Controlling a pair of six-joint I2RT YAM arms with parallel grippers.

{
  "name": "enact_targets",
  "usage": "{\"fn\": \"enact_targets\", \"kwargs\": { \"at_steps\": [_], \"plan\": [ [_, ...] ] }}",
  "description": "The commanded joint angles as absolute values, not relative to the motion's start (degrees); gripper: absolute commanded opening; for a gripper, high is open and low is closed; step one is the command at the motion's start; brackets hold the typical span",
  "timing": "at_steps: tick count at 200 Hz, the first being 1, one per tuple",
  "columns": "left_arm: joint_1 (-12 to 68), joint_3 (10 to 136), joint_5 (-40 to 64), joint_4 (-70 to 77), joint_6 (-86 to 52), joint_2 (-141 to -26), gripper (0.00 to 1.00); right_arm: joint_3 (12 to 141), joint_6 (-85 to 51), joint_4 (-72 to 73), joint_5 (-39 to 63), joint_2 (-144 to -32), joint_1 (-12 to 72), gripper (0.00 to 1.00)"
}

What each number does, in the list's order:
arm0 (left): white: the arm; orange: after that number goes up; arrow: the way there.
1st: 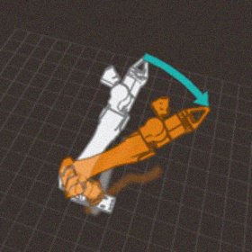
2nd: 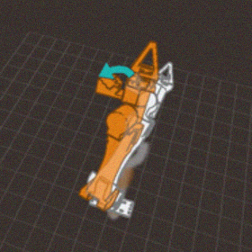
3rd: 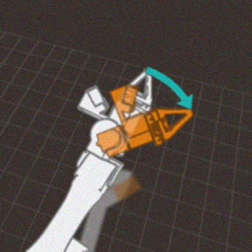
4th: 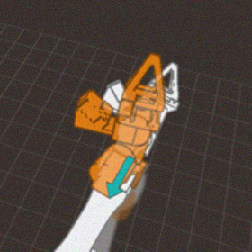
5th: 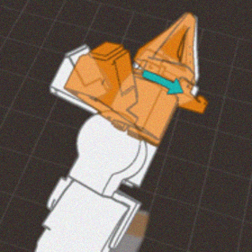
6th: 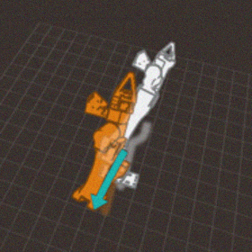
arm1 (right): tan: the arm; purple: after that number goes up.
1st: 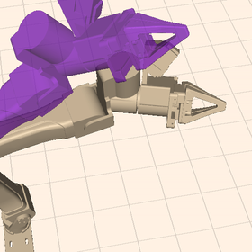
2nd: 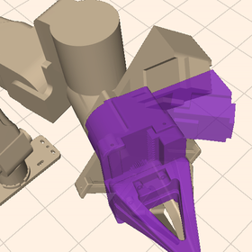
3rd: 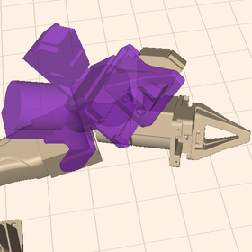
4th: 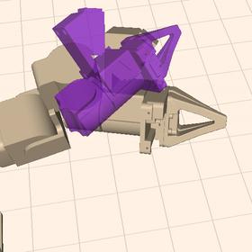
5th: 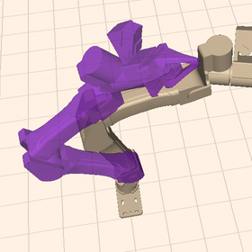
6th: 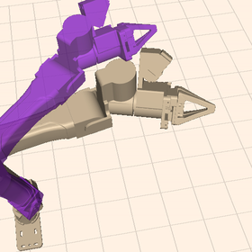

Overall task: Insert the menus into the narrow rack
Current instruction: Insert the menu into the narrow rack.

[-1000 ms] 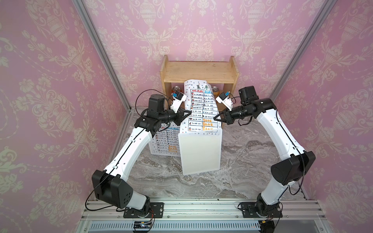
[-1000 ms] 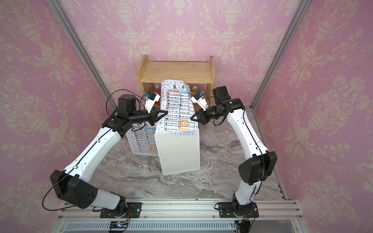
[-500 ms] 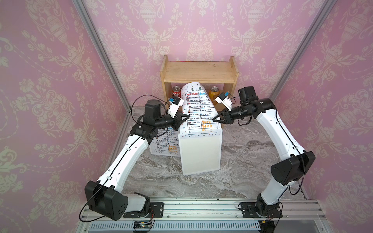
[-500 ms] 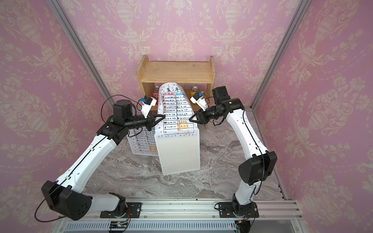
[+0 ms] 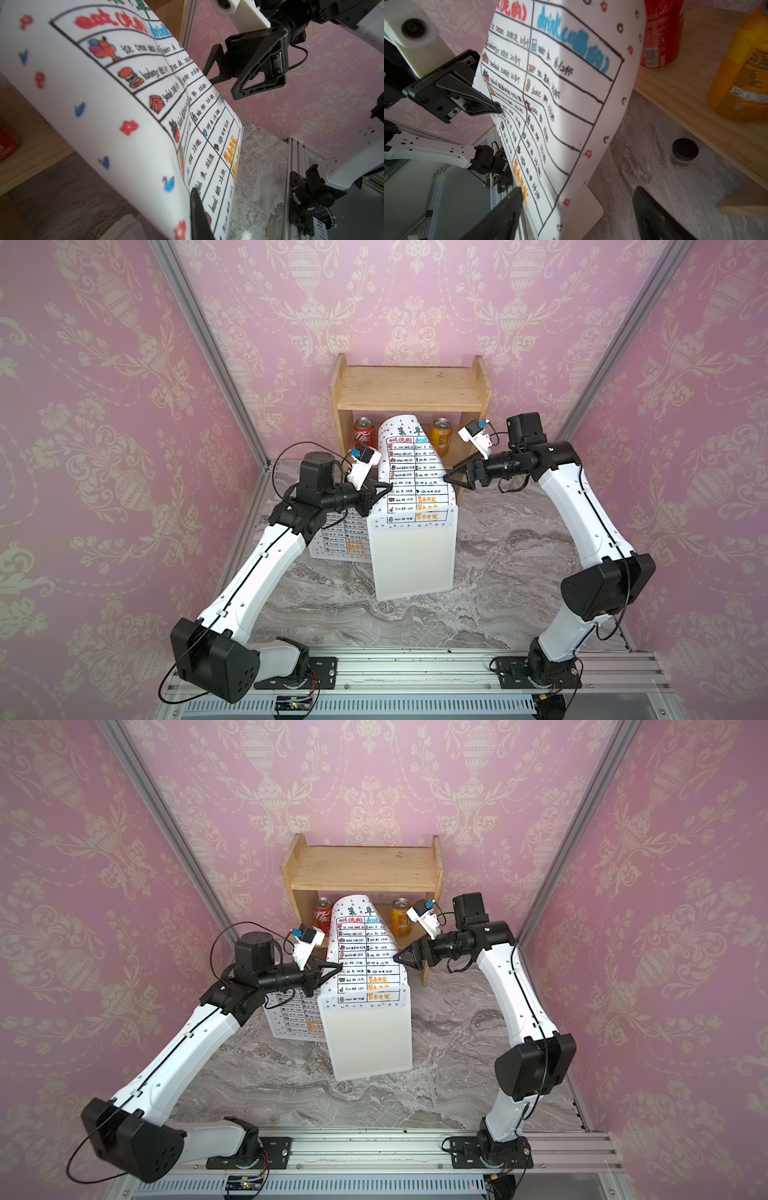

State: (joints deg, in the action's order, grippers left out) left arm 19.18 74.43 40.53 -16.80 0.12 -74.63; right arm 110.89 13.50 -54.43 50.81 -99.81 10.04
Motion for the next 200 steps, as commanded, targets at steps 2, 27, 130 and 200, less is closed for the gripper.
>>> {"fn": "enact_targets", "kwargs": {
  "at_steps": [2,27,130,200],
  "plan": [
    [20.0,73.3,39.7,-16.7,0.5,-72.5,0.02,108.2,11.8,-53.3,53.4,-98.8,10.1,0.87],
    [20.4,71.8,39.0,-16.7,0.7,-71.1,0.02,105.9,11.2,-52.3,54.7,-98.6,9.9,0.89],
    [21.6,68.0,37.4,-15.4,0.5,-69.6,0.04,104.5,13.0,-51.7,65.7,-100.9,10.7,0.92],
    [21.8,67.9,36.3,-13.7,0.5,-67.9,0.04,103.2,13.3,-53.6,64.4,-101.7,11.7,0.94]
  ]
}}
